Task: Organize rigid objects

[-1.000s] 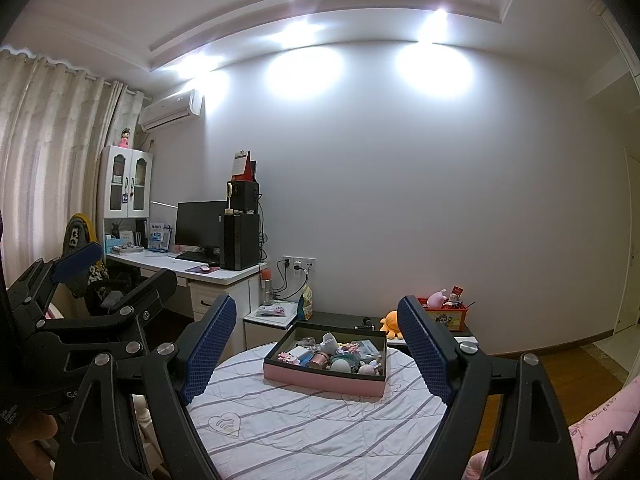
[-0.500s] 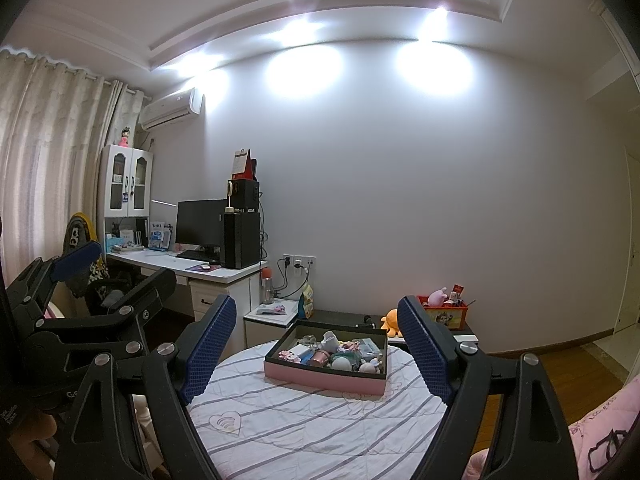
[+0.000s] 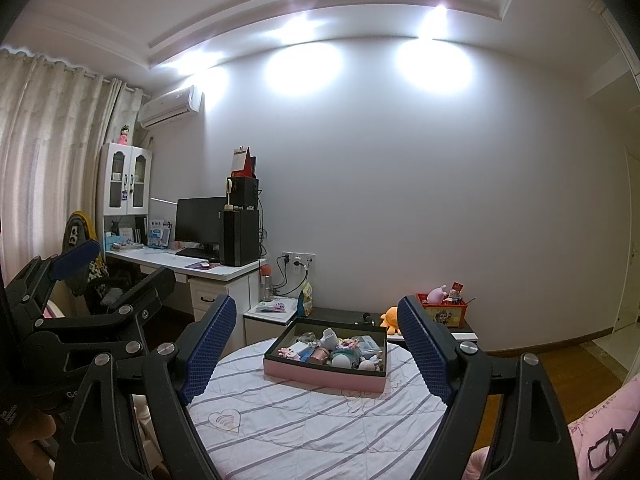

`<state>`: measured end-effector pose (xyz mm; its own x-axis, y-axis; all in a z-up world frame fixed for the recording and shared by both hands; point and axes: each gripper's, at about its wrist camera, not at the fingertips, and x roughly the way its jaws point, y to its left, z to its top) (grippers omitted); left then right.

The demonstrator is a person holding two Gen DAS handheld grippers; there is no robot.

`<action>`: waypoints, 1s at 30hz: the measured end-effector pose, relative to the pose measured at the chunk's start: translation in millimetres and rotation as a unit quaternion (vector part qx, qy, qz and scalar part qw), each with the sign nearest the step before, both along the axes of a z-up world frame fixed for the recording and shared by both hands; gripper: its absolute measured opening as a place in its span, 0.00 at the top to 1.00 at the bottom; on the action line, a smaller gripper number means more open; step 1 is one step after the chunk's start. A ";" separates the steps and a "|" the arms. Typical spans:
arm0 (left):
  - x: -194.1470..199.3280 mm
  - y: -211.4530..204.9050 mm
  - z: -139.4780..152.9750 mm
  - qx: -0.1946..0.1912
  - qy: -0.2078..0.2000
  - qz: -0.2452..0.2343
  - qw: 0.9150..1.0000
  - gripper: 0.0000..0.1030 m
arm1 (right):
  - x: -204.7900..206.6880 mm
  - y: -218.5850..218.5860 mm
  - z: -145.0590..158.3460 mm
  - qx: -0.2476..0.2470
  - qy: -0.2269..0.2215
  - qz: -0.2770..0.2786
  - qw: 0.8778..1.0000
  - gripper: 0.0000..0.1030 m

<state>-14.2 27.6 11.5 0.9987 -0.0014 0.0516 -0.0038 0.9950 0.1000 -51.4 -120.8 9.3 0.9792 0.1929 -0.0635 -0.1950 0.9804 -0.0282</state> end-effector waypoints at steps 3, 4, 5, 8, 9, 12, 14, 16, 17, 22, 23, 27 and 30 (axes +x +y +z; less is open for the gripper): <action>-0.8 0.9 -0.5 0.000 0.000 0.000 1.000 0.00 | 0.0 -0.1 0.3 0.000 0.000 0.000 1.000 0.18; -1.4 1.9 -0.8 0.000 0.000 0.000 1.000 0.00 | 0.0 -0.1 0.4 0.000 0.000 0.000 1.000 0.18; -0.9 1.0 -0.5 0.001 0.000 0.000 1.000 0.00 | 0.1 -0.1 0.4 0.000 0.000 0.000 1.000 0.18; -1.8 1.8 -1.1 0.001 0.000 0.001 1.000 0.00 | 0.0 -0.3 0.3 0.000 0.000 0.000 1.000 0.18; -1.6 1.6 -1.0 0.001 0.001 0.001 1.000 0.00 | 0.0 -0.3 0.6 0.000 0.000 0.000 1.000 0.18; -3.2 2.4 -1.3 0.002 -0.001 0.003 1.000 0.00 | 0.3 -0.3 -0.2 -0.001 0.001 -0.001 1.000 0.18; -4.4 4.2 -1.8 0.001 -0.001 0.002 1.000 0.00 | 0.3 -0.2 -1.1 -0.001 0.001 -0.001 1.000 0.18; -4.5 4.2 -1.7 0.002 -0.001 0.003 1.000 0.00 | 0.3 -0.1 -0.8 -0.002 0.001 -0.001 1.000 0.18; -4.4 4.1 -1.6 0.002 -0.001 0.003 1.000 0.00 | 0.2 -0.1 -0.8 -0.002 0.001 -0.001 1.000 0.18; -7.0 6.0 -1.6 0.003 -0.001 0.004 1.000 0.00 | 0.7 -0.3 -1.6 -0.002 0.002 -0.001 1.000 0.18; -7.6 6.6 -1.7 0.004 -0.002 0.005 1.000 0.00 | 0.5 -0.2 -1.6 -0.002 0.001 -0.001 1.000 0.18; -9.1 8.1 -0.6 0.004 -0.002 0.005 1.000 0.00 | 0.7 -0.4 -1.1 -0.002 0.001 -0.001 1.000 0.18; -9.9 9.4 1.0 0.005 -0.002 0.005 1.000 0.00 | 0.6 -0.5 -0.8 -0.002 0.000 -0.001 1.000 0.18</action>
<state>-24.1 37.0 12.5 0.9984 0.0078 0.0565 -0.0140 0.9939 0.1090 -50.7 -121.3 8.4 0.9796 0.1903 -0.0651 -0.1927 0.9807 -0.0329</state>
